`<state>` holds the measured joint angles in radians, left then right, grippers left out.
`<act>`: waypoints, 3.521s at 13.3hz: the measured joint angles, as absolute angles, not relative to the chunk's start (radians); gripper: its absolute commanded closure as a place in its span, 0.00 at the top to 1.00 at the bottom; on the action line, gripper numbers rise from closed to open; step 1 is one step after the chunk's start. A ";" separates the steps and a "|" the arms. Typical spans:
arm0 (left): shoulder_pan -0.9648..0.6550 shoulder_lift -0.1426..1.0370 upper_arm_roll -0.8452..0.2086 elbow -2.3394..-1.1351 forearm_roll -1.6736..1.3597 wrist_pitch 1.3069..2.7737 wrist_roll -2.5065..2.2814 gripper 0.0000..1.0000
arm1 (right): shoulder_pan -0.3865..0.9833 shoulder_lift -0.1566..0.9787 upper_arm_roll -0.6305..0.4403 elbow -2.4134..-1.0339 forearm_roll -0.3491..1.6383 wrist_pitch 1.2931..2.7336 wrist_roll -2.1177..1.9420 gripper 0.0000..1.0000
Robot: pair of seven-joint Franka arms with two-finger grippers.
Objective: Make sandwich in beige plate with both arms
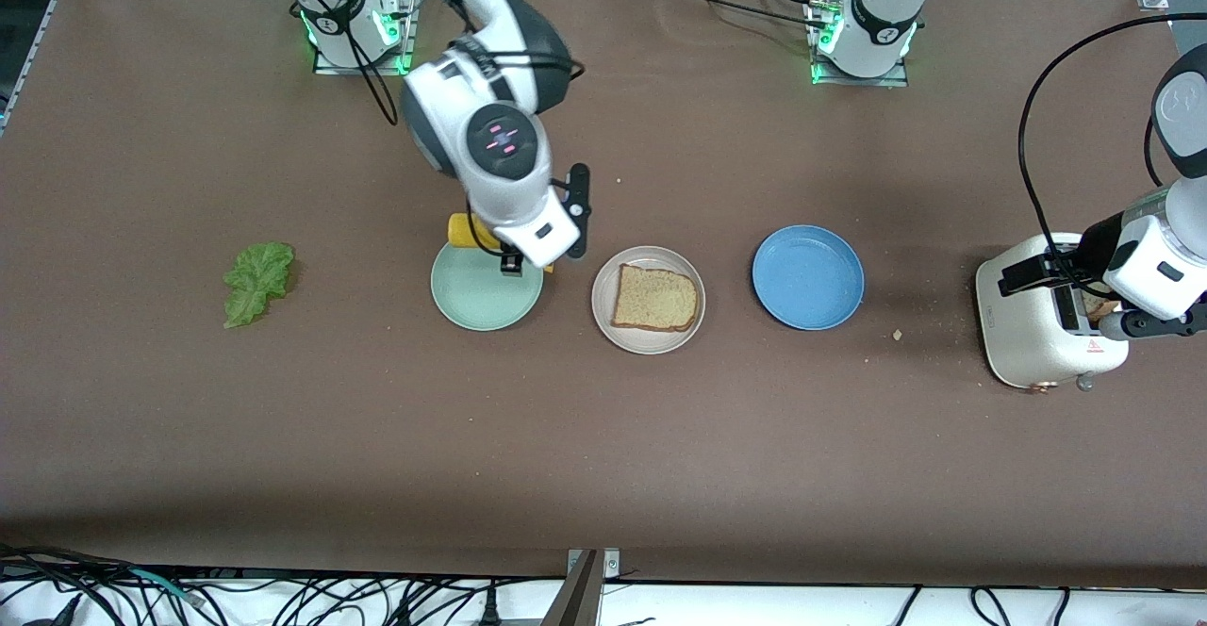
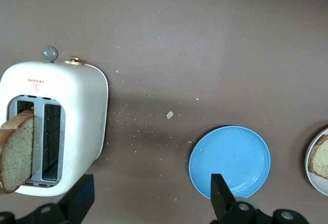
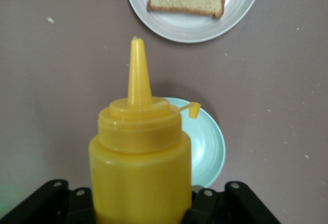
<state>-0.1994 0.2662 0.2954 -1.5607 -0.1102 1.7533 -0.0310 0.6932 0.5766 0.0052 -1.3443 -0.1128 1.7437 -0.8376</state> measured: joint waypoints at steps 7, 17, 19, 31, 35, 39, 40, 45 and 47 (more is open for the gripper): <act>-0.199 0.266 0.295 -1.561 -0.110 1.753 -0.031 1.00 | 0.847 0.688 0.002 -1.344 -0.448 1.743 -0.688 0.00; -0.199 0.266 0.295 -1.561 -0.110 1.753 -0.031 1.00 | 0.791 0.690 -0.020 -1.315 -0.289 1.743 -0.705 0.00; -0.199 0.266 0.295 -1.561 -0.110 1.753 -0.031 1.00 | 0.756 0.674 -0.021 -1.309 -0.190 1.742 -0.766 0.00; -0.199 0.266 0.293 -1.561 -0.110 1.753 -0.031 1.00 | 0.383 0.665 -0.027 -1.312 0.501 1.740 -1.337 0.00; -0.189 0.247 0.295 -1.560 0.007 1.744 -0.031 1.00 | 0.256 0.668 -0.028 -1.331 0.663 1.667 -1.575 0.00; -0.112 0.228 0.298 -1.571 0.020 1.714 0.040 1.00 | 0.109 0.685 -0.028 -1.395 0.791 1.578 -1.864 0.00; -0.089 0.229 0.298 -1.577 0.020 1.714 0.071 1.00 | 0.076 0.696 -0.028 -1.410 0.823 1.552 -1.935 0.00; -0.013 0.193 0.298 -1.684 0.020 1.809 0.170 1.00 | -0.047 0.817 -0.027 -1.438 0.957 1.413 -2.228 0.00; -0.003 0.138 0.297 -1.786 0.020 1.883 0.188 1.00 | -0.073 0.875 -0.026 -1.441 0.995 1.376 -2.328 0.00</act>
